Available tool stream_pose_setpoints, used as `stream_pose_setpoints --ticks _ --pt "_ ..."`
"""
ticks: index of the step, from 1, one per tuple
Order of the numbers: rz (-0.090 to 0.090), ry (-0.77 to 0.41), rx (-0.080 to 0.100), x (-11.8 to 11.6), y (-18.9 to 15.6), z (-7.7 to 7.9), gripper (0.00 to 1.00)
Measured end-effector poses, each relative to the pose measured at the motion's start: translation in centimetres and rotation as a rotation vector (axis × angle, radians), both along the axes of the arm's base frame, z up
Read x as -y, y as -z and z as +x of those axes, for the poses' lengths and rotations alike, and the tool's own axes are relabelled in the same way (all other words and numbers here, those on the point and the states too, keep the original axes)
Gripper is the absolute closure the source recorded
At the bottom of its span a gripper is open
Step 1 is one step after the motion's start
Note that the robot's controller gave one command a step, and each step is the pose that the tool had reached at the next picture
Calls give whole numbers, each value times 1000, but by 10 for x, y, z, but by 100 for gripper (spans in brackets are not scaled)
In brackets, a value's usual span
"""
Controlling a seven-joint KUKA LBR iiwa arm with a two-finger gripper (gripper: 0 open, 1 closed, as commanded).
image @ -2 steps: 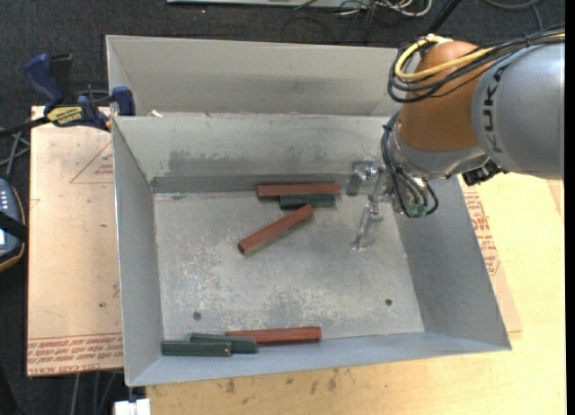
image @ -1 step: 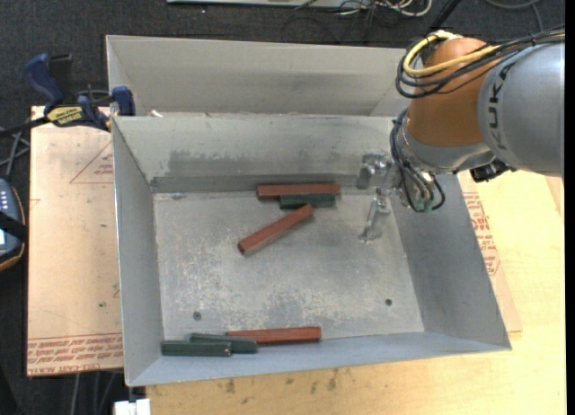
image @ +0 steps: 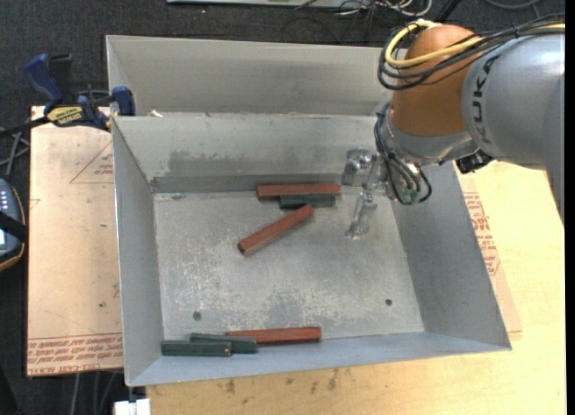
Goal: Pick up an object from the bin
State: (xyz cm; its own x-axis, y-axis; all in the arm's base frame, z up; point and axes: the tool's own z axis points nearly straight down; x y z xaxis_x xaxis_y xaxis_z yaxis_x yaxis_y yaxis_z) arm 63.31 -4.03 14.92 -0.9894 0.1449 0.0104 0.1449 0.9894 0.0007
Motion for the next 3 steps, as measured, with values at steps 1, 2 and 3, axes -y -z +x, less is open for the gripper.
stream_pose_setpoints --ticks 1,2,3 --pt "0 -153 12 -67 66 24 100" --pt "0 -153 13 -67 66 24 100" --pt "0 -128 5 -71 16 13 100"
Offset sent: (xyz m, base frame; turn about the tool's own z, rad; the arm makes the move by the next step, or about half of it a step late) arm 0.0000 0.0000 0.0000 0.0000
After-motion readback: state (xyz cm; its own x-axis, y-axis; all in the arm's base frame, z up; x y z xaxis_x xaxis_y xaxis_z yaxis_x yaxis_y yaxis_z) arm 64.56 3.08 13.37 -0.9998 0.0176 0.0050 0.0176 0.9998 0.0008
